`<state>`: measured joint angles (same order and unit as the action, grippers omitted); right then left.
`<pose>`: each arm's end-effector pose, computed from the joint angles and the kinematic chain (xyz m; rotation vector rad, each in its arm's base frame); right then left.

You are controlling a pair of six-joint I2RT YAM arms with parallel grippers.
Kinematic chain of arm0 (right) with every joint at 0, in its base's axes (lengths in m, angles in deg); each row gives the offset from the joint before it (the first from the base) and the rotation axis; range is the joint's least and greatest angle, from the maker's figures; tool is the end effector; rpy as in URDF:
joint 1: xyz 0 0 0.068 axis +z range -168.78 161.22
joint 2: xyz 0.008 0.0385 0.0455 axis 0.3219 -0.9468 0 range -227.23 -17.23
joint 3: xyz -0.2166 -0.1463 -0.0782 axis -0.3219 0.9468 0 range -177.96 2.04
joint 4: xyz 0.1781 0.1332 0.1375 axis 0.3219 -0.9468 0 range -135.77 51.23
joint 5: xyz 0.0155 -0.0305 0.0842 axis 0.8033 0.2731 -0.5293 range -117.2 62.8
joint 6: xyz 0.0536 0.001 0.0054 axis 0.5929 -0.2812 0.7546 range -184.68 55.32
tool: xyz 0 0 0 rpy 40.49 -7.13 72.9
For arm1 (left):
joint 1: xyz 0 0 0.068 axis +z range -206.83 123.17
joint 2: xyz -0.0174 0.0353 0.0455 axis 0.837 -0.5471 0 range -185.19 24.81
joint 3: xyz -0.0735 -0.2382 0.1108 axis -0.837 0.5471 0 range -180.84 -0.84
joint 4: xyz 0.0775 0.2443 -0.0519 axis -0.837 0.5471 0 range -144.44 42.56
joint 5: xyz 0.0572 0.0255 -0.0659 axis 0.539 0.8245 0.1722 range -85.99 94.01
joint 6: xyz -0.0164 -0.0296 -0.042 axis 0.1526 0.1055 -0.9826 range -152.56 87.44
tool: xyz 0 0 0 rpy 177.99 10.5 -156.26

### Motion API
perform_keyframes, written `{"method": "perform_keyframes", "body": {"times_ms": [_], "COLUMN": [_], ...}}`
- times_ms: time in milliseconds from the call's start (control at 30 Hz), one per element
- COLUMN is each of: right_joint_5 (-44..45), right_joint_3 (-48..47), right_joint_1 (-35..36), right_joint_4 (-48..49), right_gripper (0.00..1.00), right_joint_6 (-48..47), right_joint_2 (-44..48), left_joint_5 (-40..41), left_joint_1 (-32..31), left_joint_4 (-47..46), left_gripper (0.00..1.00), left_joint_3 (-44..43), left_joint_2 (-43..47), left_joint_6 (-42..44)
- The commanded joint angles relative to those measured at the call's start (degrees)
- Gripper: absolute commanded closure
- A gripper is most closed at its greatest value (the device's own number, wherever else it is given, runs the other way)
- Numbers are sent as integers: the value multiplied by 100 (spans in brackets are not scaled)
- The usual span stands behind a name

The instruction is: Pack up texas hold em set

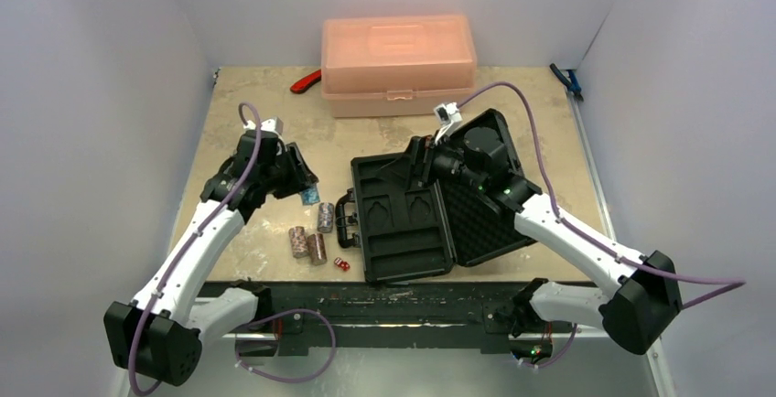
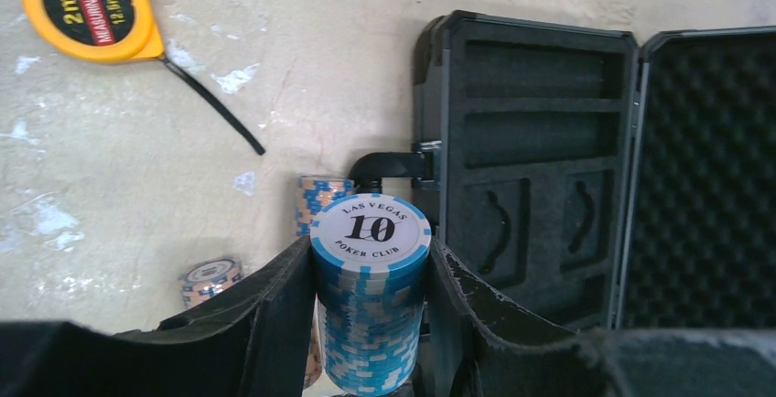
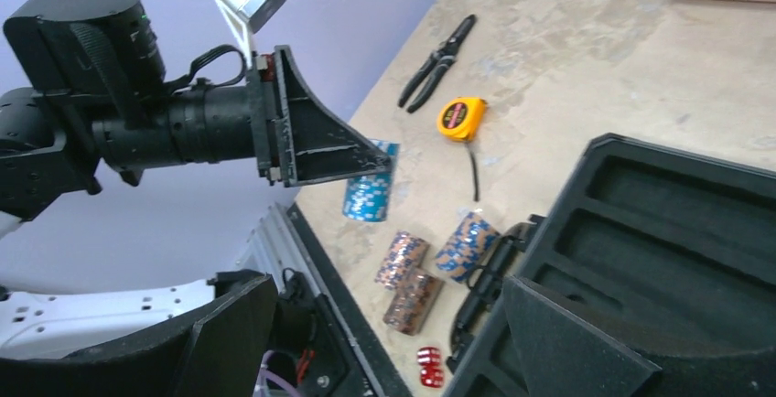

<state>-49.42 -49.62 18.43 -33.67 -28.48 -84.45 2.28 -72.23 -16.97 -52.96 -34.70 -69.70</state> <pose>0.2110 0.1770 0.3296 -0.3265 1.8922 1.2410 0.2066 -0.0581 0.2918 -0.4388 2.3652 -0.4754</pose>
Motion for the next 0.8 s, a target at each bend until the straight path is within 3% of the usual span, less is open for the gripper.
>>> {"method": "perform_keyframes", "body": {"times_ms": [0,167,767], "right_joint_5": [403,630,954], "right_joint_3": [51,-10,-795], "right_joint_1": [392,767,1536], "right_joint_4": [858,1144,1388], "right_gripper": [1,2,10], "right_joint_6": [426,554,711], "right_joint_2": [-133,-537,-1825], "left_joint_5": [-643,-1102,-1496], "left_joint_1": [37,37,37], "left_joint_4": [-627,-969,-844], "left_gripper": [100,100,100], "left_joint_3": [-153,-62,-219], "left_joint_2": [274,482,618], "left_joint_6": [-164,-192,-590]}}
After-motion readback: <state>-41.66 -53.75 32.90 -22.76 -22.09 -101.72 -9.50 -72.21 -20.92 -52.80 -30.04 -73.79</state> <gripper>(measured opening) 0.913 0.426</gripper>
